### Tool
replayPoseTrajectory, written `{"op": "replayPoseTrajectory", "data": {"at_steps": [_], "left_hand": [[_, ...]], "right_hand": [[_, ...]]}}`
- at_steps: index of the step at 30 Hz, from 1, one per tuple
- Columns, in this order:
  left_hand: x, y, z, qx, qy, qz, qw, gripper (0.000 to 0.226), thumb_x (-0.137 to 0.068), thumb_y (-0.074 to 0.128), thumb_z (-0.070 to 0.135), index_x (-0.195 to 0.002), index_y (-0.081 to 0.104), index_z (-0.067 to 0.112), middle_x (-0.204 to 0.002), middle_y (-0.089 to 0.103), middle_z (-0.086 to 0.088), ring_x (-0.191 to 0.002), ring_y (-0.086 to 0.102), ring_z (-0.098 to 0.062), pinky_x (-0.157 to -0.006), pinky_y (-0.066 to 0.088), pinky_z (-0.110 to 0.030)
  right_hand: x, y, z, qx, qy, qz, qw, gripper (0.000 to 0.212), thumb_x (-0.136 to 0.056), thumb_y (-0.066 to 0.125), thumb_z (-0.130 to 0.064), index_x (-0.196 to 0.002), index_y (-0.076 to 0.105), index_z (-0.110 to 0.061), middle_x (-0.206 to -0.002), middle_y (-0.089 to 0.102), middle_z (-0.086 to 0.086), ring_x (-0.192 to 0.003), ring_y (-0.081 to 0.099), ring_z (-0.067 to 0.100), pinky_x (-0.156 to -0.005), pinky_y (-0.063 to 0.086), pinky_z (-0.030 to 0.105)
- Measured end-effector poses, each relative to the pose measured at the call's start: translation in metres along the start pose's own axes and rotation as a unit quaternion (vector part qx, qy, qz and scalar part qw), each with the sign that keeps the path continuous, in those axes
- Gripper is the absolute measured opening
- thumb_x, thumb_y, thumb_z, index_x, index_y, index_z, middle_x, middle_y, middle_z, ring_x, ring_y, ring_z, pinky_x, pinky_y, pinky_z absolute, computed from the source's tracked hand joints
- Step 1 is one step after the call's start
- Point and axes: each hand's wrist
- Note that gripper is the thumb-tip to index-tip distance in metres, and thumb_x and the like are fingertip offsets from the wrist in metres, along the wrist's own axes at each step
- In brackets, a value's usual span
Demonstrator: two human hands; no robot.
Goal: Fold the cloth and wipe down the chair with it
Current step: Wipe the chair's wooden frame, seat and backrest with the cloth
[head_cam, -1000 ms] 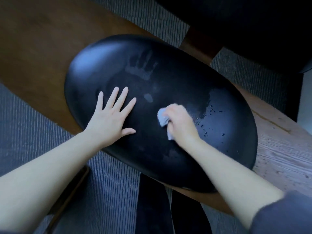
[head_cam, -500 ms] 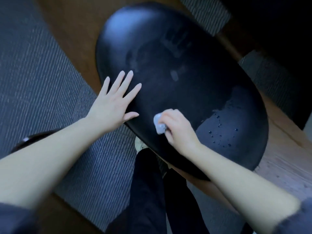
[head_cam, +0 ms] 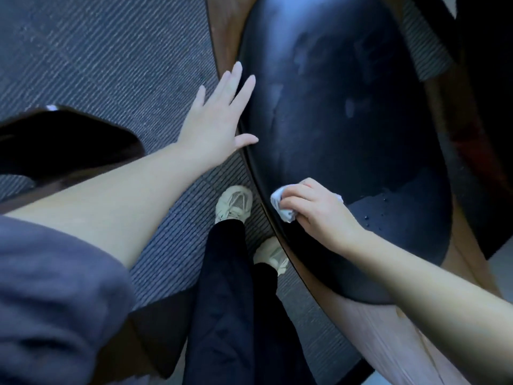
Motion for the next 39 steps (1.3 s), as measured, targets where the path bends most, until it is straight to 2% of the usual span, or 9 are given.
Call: {"op": "replayPoseTrajectory", "data": {"at_steps": [2,6,13,17,20,24,30,36,39], "left_hand": [[0.004,0.002,0.003,0.012,-0.011,0.003,1.000,0.091,-0.093,0.054,0.052,-0.157,0.001,0.016,-0.165,-0.007,-0.007,-0.152,0.002,-0.022,-0.120,0.017,-0.052],[0.012,0.007,0.006,0.030,-0.025,0.006,0.999,0.089,-0.094,0.051,0.052,-0.157,0.000,0.017,-0.165,-0.008,-0.004,-0.152,0.000,-0.020,-0.119,0.017,-0.053],[0.028,0.016,0.010,0.034,-0.026,-0.001,0.999,0.089,-0.094,0.051,0.051,-0.157,-0.001,0.016,-0.165,-0.009,-0.004,-0.152,-0.001,-0.021,-0.120,0.015,-0.052],[0.035,0.022,0.018,0.057,-0.037,0.004,0.998,0.087,-0.095,0.052,0.048,-0.157,0.002,0.015,-0.165,-0.005,-0.004,-0.152,0.002,-0.021,-0.120,0.018,-0.051],[0.040,0.022,0.020,0.052,-0.023,-0.010,0.998,0.095,-0.091,0.055,0.052,-0.157,0.001,0.011,-0.165,-0.007,-0.007,-0.152,0.002,-0.022,-0.121,0.018,-0.050],[0.042,0.022,0.024,0.055,-0.010,-0.014,0.998,0.101,-0.088,0.059,0.054,-0.156,0.002,0.006,-0.164,-0.009,-0.011,-0.152,0.000,-0.024,-0.122,0.016,-0.047],[0.036,0.019,0.014,0.054,-0.006,-0.002,0.999,0.092,-0.091,0.044,0.052,-0.155,0.001,0.002,-0.164,-0.009,-0.013,-0.152,-0.004,-0.026,-0.123,0.008,-0.044],[0.009,0.000,0.016,-0.019,0.043,-0.005,0.999,0.091,-0.093,0.050,0.049,-0.154,0.006,-0.002,-0.163,-0.003,-0.019,-0.152,0.001,-0.031,-0.123,0.012,-0.047],[0.002,-0.005,0.014,-0.023,0.050,-0.010,0.998,0.088,-0.094,0.052,0.042,-0.154,0.006,-0.003,-0.163,-0.005,-0.019,-0.152,-0.001,-0.031,-0.123,0.011,-0.045]], "right_hand": [[-0.017,0.001,0.005,0.032,-0.023,-0.015,0.999,0.024,-0.076,0.055,0.011,-0.081,0.067,-0.009,-0.094,0.066,0.000,-0.081,0.044,0.018,-0.078,0.025,0.004],[-0.068,0.020,-0.006,0.047,-0.030,0.030,0.998,0.022,-0.073,0.058,0.012,-0.080,0.067,-0.007,-0.088,0.065,0.003,-0.076,0.050,0.025,-0.069,0.042,0.027],[0.010,0.008,-0.008,0.071,-0.135,-0.152,0.977,0.023,-0.091,0.046,-0.007,-0.076,0.063,-0.011,-0.089,0.064,0.002,-0.074,0.052,0.022,-0.064,0.046,0.033],[-0.033,0.025,-0.014,0.063,-0.076,-0.034,0.994,0.035,-0.095,0.036,-0.002,-0.074,0.064,-0.009,-0.088,0.066,0.003,-0.073,0.050,0.021,-0.065,0.043,0.028],[0.008,0.028,-0.010,0.012,-0.049,-0.053,0.997,0.021,-0.088,0.055,0.006,-0.075,0.062,-0.009,-0.096,0.065,0.002,-0.081,0.044,0.009,-0.074,0.036,0.015],[0.041,0.003,-0.006,-0.043,-0.002,-0.058,0.997,0.023,-0.079,0.055,0.009,-0.076,0.058,-0.013,-0.096,0.060,-0.007,-0.083,0.047,0.012,-0.070,0.043,0.021],[-0.073,0.007,0.023,-0.052,0.121,0.180,0.975,0.021,-0.075,0.052,0.012,-0.082,0.066,-0.002,-0.095,0.059,0.005,-0.085,0.053,0.026,-0.073,0.045,0.031],[-0.048,0.004,0.016,-0.059,0.101,0.141,0.983,0.020,-0.078,0.048,0.007,-0.082,0.065,-0.004,-0.096,0.059,0.003,-0.083,0.053,0.027,-0.071,0.044,0.033],[-0.115,-0.009,0.039,-0.056,0.144,0.200,0.967,0.019,-0.073,0.046,0.008,-0.077,0.061,-0.004,-0.093,0.058,0.005,-0.084,0.053,0.026,-0.071,0.044,0.036]]}}
Point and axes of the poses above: each hand's wrist, its own x-axis away from the middle knuckle, its own y-axis out of the palm, z = x × y
